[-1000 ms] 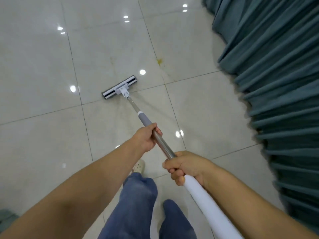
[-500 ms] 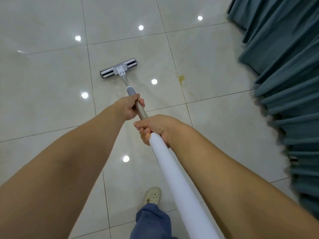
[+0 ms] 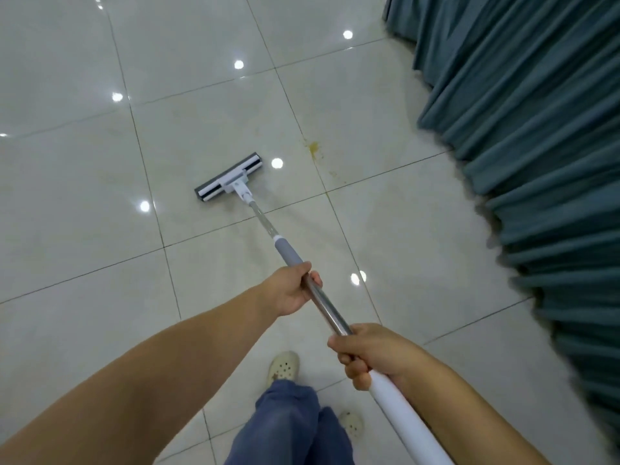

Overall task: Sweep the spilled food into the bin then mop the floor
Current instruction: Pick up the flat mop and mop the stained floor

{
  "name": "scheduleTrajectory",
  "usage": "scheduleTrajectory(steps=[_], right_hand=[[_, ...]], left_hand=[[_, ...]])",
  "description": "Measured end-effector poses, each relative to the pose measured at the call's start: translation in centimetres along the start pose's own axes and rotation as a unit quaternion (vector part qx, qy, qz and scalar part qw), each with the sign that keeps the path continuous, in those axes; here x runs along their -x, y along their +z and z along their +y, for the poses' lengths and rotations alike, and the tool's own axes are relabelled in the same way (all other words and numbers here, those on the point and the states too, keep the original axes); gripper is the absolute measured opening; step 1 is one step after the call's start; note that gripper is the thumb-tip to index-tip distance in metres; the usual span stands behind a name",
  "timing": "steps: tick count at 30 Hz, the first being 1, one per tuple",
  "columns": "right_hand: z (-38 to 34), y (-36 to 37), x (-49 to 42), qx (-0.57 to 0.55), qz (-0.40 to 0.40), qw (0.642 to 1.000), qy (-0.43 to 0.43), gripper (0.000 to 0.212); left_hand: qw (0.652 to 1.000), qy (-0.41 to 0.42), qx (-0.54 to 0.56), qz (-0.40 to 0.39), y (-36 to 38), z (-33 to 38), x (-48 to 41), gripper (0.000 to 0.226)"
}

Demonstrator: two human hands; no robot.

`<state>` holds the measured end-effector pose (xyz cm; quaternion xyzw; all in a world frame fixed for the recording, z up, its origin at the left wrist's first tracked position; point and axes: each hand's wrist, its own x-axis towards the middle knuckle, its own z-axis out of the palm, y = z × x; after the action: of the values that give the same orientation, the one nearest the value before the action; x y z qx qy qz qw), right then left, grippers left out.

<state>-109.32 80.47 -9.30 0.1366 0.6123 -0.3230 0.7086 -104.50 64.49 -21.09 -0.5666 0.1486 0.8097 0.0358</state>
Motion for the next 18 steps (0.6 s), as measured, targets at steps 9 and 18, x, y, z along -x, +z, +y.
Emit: scheduleTrajectory(steps=[9,18], right_hand=[[14.3,-8.3,11.0,-0.011,0.036,0.999,0.006,0.010],[14.5,-11.2,11.2,0.002,0.039,0.999,0.024,0.013]], left_hand=[[0.995,-0.071,-0.066,0.006,6.6,-17.8,6.6,0.008],[0.994,-0.058,-0.095,0.001,9.6,-19.4,5.8,0.013]])
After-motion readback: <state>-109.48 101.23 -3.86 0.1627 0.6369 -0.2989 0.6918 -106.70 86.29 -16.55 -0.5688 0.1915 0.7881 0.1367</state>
